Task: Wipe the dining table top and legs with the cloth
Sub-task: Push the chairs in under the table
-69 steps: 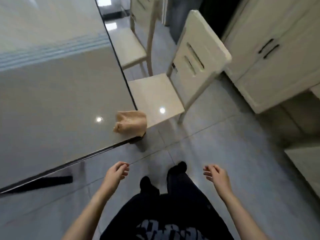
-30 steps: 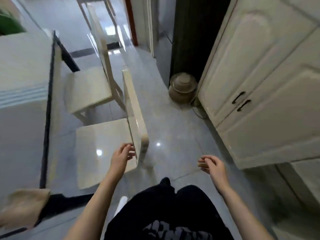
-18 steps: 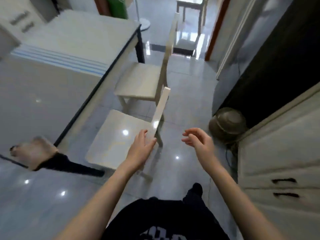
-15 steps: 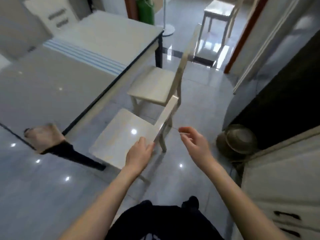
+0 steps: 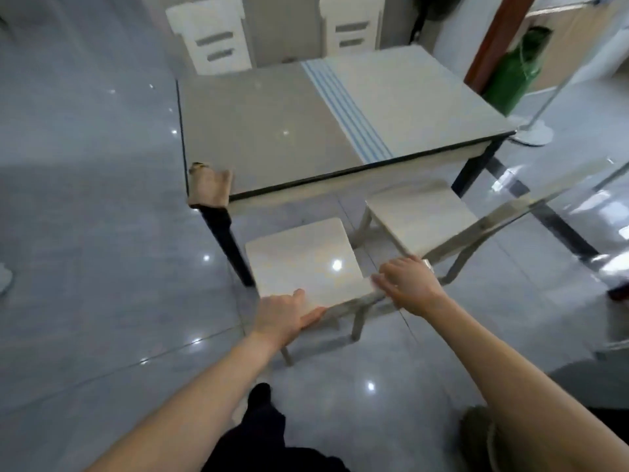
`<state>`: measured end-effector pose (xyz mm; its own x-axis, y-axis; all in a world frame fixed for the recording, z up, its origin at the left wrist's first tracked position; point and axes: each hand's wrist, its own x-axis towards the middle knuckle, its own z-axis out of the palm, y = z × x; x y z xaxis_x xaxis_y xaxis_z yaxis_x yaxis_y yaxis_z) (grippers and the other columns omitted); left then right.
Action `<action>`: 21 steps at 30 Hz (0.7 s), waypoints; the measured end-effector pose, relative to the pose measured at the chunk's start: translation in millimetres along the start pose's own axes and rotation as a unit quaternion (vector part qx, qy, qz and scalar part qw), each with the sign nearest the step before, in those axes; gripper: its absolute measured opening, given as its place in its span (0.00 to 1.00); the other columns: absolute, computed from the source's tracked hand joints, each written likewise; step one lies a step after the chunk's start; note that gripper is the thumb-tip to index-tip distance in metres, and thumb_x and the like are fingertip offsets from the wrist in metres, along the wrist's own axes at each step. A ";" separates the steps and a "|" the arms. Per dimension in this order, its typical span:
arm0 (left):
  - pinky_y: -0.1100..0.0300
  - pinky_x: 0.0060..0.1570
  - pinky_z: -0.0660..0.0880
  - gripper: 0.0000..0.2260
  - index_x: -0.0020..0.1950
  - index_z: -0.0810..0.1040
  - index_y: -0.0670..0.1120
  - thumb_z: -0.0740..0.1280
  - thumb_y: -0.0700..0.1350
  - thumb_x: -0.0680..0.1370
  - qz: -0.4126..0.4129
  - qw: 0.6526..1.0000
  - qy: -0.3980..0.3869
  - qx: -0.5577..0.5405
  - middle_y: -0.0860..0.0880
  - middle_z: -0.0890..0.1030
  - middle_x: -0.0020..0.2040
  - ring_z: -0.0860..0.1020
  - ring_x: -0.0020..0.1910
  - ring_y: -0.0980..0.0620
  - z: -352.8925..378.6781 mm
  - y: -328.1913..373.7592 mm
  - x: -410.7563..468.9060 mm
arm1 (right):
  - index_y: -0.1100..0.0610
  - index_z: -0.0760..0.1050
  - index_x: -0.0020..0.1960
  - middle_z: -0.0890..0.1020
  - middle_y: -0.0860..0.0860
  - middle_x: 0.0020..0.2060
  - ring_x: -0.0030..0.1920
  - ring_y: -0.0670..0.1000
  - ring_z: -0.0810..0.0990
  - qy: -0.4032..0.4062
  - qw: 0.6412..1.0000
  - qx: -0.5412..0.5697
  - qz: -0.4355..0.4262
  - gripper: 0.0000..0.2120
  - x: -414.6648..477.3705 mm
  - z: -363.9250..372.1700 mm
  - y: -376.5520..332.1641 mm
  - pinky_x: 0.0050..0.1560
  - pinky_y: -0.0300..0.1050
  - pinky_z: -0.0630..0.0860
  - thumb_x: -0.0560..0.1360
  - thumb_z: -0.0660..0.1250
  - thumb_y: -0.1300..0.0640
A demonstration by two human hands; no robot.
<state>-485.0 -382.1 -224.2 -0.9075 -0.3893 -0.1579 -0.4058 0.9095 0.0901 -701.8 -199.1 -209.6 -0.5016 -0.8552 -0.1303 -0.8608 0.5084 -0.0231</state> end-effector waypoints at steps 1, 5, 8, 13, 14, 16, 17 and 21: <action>0.55 0.34 0.72 0.40 0.52 0.73 0.47 0.34 0.73 0.67 -0.002 1.000 -0.006 0.007 0.45 0.84 0.42 0.83 0.42 0.42 -0.2 -1.0 1.1 | 0.52 0.77 0.42 0.81 0.50 0.39 0.43 0.53 0.80 0.011 1.000 -0.007 0.000 0.29 5.6 2.7 3.2 0.53 0.48 0.72 0.77 0.42 0.37; 0.56 0.34 0.65 0.51 0.54 0.71 0.48 0.22 0.75 0.59 0.001 1.000 0.003 0.014 0.45 0.84 0.45 0.83 0.45 0.43 -3.6 -9.8 14.4 | 0.55 0.72 0.27 0.75 0.51 0.22 0.23 0.56 0.74 0.122 0.992 -0.041 -0.015 0.23 28.1 13.0 5.1 0.24 0.42 0.70 0.76 0.53 0.48; 0.55 0.32 0.65 0.47 0.53 0.70 0.48 0.26 0.74 0.62 0.007 1.000 0.007 0.016 0.46 0.83 0.44 0.82 0.44 0.43 -8.3 -20.8 32.1 | 0.56 0.69 0.22 0.72 0.52 0.18 0.18 0.55 0.71 0.171 0.983 -0.055 -0.025 0.19 52.2 15.2 10.2 0.20 0.39 0.67 0.71 0.56 0.56; 0.56 0.32 0.63 0.51 0.52 0.70 0.48 0.21 0.76 0.58 -0.004 1.000 0.026 0.017 0.46 0.83 0.42 0.82 0.43 0.43 -15.5 -39.4 82.0 | 0.57 0.68 0.22 0.72 0.53 0.17 0.17 0.55 0.70 0.182 0.982 -0.047 -0.022 0.20 105.3 11.6 22.3 0.21 0.40 0.64 0.71 0.54 0.56; 0.56 0.32 0.63 0.50 0.51 0.70 0.49 0.21 0.76 0.58 -0.007 0.999 0.029 0.018 0.46 0.83 0.42 0.82 0.42 0.43 -16.7 -43.7 92.1 | 0.56 0.68 0.21 0.72 0.52 0.17 0.17 0.55 0.70 0.188 0.981 -0.046 -0.023 0.20 116.6 10.6 24.1 0.22 0.40 0.63 0.71 0.53 0.56; 0.56 0.32 0.63 0.48 0.49 0.69 0.49 0.22 0.76 0.59 -0.011 0.999 0.029 0.014 0.47 0.83 0.42 0.81 0.42 0.44 -18.8 -54.0 111.7 | 0.56 0.68 0.22 0.72 0.52 0.17 0.17 0.54 0.70 0.196 0.979 -0.047 -0.027 0.19 137.6 8.2 27.6 0.23 0.39 0.61 0.70 0.54 0.56; 0.56 0.33 0.63 0.47 0.48 0.68 0.49 0.23 0.76 0.59 -0.006 0.999 0.034 0.011 0.47 0.83 0.42 0.81 0.42 0.45 -19.5 -60.4 121.6 | 0.56 0.68 0.22 0.72 0.51 0.17 0.18 0.54 0.70 0.198 0.979 -0.047 -0.028 0.19 148.3 7.5 29.7 0.23 0.39 0.61 0.71 0.54 0.56; 0.57 0.31 0.65 0.46 0.49 0.70 0.49 0.24 0.75 0.63 0.004 0.998 0.053 0.020 0.49 0.82 0.38 0.81 0.37 0.47 -23.4 -86.1 159.4 | 0.55 0.69 0.23 0.72 0.50 0.18 0.19 0.53 0.69 0.199 0.979 -0.033 -0.037 0.21 191.8 6.1 36.4 0.24 0.39 0.58 0.72 0.52 0.57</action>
<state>-597.2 -525.9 -234.1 -0.9179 -0.3934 -0.0517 -0.3959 0.9169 0.0504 -828.8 -344.0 -241.5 -0.4207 -0.8676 0.2651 -0.8928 0.4478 0.0484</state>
